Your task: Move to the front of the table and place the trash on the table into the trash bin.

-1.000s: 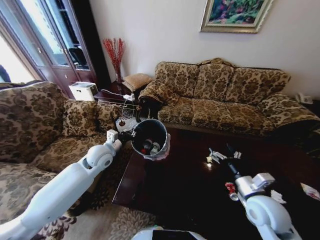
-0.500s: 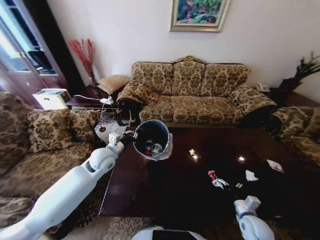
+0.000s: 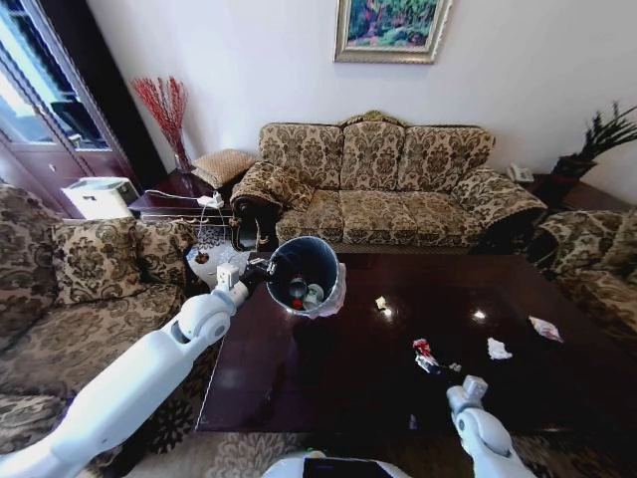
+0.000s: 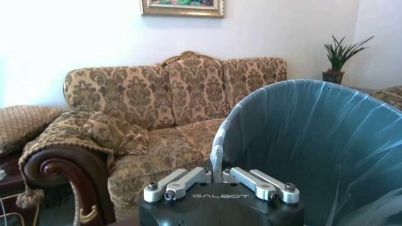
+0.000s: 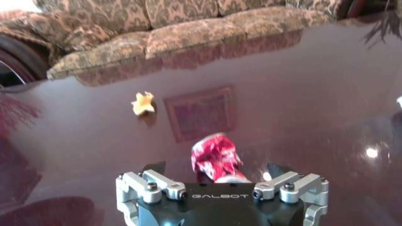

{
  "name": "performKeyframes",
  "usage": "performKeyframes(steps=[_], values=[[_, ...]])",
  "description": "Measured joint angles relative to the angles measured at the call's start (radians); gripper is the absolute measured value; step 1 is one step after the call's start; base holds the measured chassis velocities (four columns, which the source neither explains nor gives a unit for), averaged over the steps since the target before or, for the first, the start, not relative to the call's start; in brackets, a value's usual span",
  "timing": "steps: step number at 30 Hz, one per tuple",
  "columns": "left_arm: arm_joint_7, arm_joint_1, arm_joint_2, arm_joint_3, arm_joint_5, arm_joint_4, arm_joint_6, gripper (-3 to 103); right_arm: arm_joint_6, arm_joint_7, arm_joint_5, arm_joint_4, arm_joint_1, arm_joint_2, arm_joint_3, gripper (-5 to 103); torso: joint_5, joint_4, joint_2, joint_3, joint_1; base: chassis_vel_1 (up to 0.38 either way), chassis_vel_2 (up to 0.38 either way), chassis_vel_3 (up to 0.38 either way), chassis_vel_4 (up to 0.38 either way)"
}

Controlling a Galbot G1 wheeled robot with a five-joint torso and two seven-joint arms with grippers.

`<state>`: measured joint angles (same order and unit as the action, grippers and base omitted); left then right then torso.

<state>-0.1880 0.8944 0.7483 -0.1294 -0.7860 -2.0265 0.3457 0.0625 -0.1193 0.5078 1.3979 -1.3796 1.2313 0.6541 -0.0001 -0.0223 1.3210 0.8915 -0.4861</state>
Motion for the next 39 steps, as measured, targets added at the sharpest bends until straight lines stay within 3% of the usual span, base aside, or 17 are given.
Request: performKeyframes(steps=[3, 5, 7, 14, 16, 18, 20, 21, 23, 29, 32, 39], values=[[0.0, 0.001, -0.003, -0.001, 0.0, 0.0, -0.001, 3, 0.006, 0.004, -0.001, -0.022, 0.009, 0.007, 0.0, 100, 0.0, -0.0001, 0.0, 0.0, 0.0, 0.0, 0.0, 0.0, 0.0], [0.0, 0.001, -0.007, -0.004, -0.001, 0.0, -0.003, 3, 0.009, 0.006, -0.002, -0.047, 0.017, 0.017, 0.003, 91, 0.0001, 0.0, 0.0, 0.0, 0.0, 0.0, 0.0, 0.0, 0.0], [0.001, 0.001, -0.009, -0.007, -0.002, 0.0, -0.004, 3, 0.008, 0.005, -0.002, -0.057, 0.019, 0.021, 0.005, 91, 0.0001, 0.0, 0.0, 0.0, 0.0, 0.0, 0.0, 0.0, 0.0], [0.011, 0.0, -0.018, -0.015, -0.005, 0.0, -0.009, 3, 0.001, 0.003, -0.015, -0.053, 0.012, 0.045, 0.007, 58, 0.0, 0.0001, 0.0, 0.0, 0.0, 0.0, 0.0, 0.0, 0.0], [0.013, -0.001, -0.018, -0.015, -0.005, 0.001, -0.01, 3, 0.0, 0.003, -0.017, -0.049, 0.012, 0.048, 0.007, 58, -0.0001, 0.0001, 0.0, 0.0, 0.0, 0.0, 0.0, 0.0, 0.0], [0.018, -0.001, -0.018, -0.016, -0.006, 0.002, -0.013, 3, -0.005, 0.004, -0.024, -0.046, 0.009, 0.056, 0.008, 41, 0.0, 0.0, 0.0, 0.0, 0.0, 0.0, 0.0, 0.0, 0.0], [0.021, -0.001, -0.018, -0.017, -0.006, 0.003, -0.013, 3, -0.007, 0.004, -0.027, -0.046, 0.008, 0.057, 0.008, 41, -0.0001, 0.0, 0.0, 0.0, 0.0, 0.0, 0.0, 0.0, 0.0], [0.023, -0.001, -0.018, -0.019, -0.006, 0.004, -0.015, 3, -0.011, 0.005, -0.03, -0.046, 0.008, 0.059, 0.008, 30, -0.0001, 0.0001, 0.0, 0.0, 0.0, 0.0, 0.0, 0.0, 0.0], [0.026, -0.001, -0.018, -0.02, -0.006, 0.004, -0.016, 3, -0.014, 0.006, -0.031, -0.047, 0.008, 0.06, 0.009, 30, 0.0, 0.0, 0.0, 0.0, 0.0, 0.0, 0.0, 0.0, 0.0], [0.032, 0.0, -0.018, -0.025, -0.006, 0.007, -0.021, 3, -0.026, 0.009, -0.042, -0.046, 0.008, 0.059, 0.011, 3, -0.0001, 0.0001, 0.0, 0.0, 0.0, 0.0, 0.0, 0.0, 0.0], [0.032, 0.002, -0.017, -0.025, -0.006, 0.008, -0.022, 3, -0.038, 0.012, -0.066, -0.018, -0.004, 0.055, 0.006, -2, -0.0001, 0.0, 0.0, 0.0, 0.0, 0.0, 0.0, 0.0, 0.0], [0.032, 0.001, -0.016, -0.023, -0.004, 0.008, -0.023, 3, -0.045, 0.045, -0.117, 0.046, -0.001, 0.036, -0.026, -2, 0.0, 0.0002, 0.0, 0.0, 0.0, 0.0, 0.0, 0.0, 0.0]])
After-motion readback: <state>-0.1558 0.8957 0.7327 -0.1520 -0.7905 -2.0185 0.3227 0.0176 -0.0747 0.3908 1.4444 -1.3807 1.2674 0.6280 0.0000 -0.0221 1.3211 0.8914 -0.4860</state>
